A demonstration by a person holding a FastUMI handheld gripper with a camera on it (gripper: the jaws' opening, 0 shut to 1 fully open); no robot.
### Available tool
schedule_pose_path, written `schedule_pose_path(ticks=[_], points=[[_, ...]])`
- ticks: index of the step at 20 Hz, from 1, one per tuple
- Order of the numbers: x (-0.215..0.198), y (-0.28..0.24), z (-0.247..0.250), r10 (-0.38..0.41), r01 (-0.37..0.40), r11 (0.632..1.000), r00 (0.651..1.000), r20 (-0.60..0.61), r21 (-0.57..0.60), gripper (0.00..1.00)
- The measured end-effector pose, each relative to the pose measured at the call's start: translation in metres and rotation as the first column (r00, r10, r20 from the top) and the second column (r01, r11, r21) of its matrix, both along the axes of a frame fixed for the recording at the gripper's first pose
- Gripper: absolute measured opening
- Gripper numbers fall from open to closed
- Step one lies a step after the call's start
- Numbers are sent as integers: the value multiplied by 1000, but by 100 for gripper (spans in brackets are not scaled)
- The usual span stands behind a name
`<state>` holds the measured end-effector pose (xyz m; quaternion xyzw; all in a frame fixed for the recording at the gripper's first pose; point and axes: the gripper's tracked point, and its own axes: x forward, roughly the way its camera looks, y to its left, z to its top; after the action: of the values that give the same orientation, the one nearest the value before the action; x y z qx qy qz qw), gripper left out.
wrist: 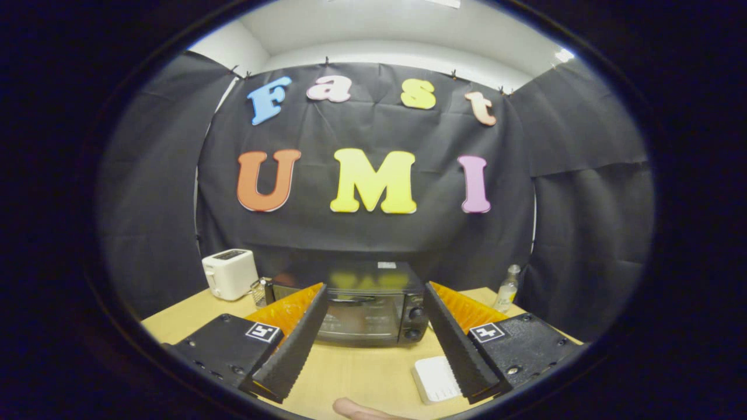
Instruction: Open the toaster oven, put the food inside, and close the toaster oven door.
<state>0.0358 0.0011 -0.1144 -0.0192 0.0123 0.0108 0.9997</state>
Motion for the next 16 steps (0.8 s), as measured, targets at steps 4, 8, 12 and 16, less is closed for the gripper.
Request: schedule_pose_path(ticks=[4,8,12,16], points=[[-69,-25,55,-21,20,1000,997,71,22,100],[-116,-47,92,-34,28,998,992,120,56,100],[-140,-57,104,-53,50,998,989,141,26,100],[-161,-53,122,-51,46,998,984,173,33,100]])
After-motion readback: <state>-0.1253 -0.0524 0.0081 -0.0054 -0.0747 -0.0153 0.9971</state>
